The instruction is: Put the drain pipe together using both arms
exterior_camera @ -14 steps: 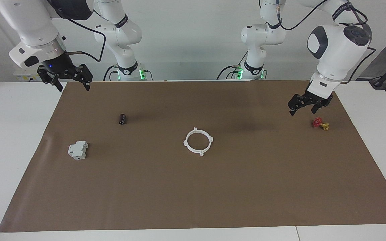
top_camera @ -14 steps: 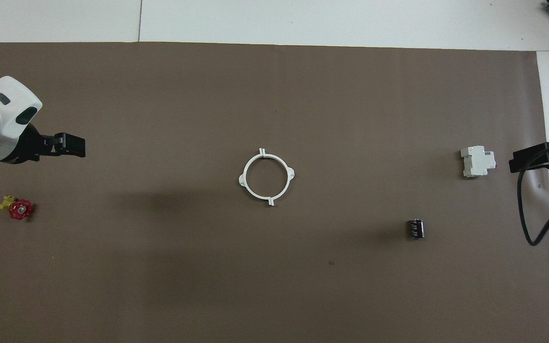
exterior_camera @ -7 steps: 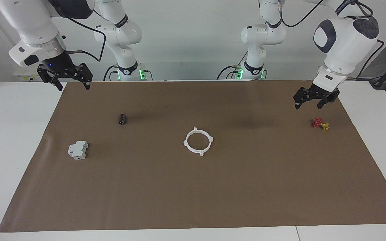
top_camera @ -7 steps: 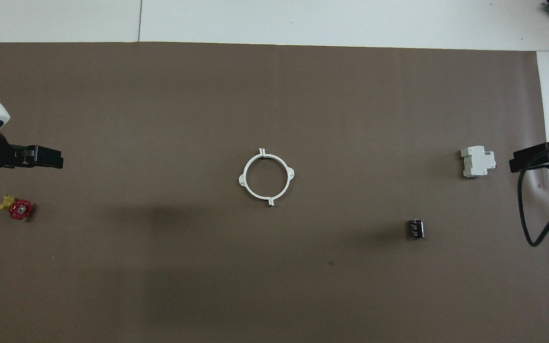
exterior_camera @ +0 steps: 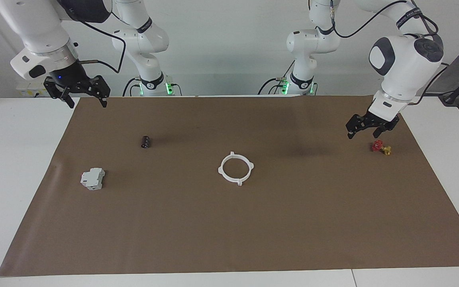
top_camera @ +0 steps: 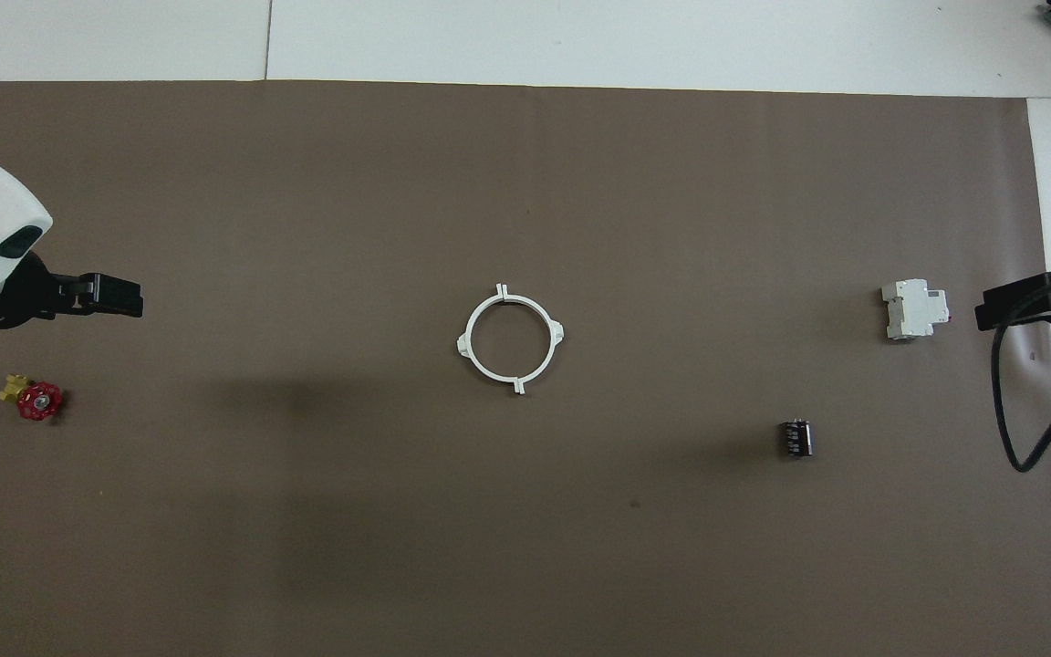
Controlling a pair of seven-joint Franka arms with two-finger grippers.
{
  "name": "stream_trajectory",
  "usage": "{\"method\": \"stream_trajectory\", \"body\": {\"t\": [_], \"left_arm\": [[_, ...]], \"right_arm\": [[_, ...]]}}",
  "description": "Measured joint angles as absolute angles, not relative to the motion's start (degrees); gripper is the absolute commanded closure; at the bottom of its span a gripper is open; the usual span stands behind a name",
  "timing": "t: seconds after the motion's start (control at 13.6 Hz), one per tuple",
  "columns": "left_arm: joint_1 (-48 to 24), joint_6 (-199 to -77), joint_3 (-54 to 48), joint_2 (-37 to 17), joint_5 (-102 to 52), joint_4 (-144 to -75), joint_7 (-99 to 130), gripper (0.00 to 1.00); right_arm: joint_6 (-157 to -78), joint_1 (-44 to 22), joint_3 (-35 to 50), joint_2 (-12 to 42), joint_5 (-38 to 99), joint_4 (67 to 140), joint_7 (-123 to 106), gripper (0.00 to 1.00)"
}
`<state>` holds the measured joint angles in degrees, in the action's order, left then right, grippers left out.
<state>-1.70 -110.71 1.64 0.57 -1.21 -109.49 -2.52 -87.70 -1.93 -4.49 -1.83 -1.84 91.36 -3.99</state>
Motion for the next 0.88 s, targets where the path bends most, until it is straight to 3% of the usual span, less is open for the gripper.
{"method": "stream_trajectory", "body": {"t": [0.88], "left_arm": [[-1.74, -112.01, 1.44, 0.66, -1.22, -109.11, -2.45, 0.00]], "right_arm": [[-87.70, -1.88, -4.53, -1.85, -1.84, 91.36, -3.99, 0.00]]}}
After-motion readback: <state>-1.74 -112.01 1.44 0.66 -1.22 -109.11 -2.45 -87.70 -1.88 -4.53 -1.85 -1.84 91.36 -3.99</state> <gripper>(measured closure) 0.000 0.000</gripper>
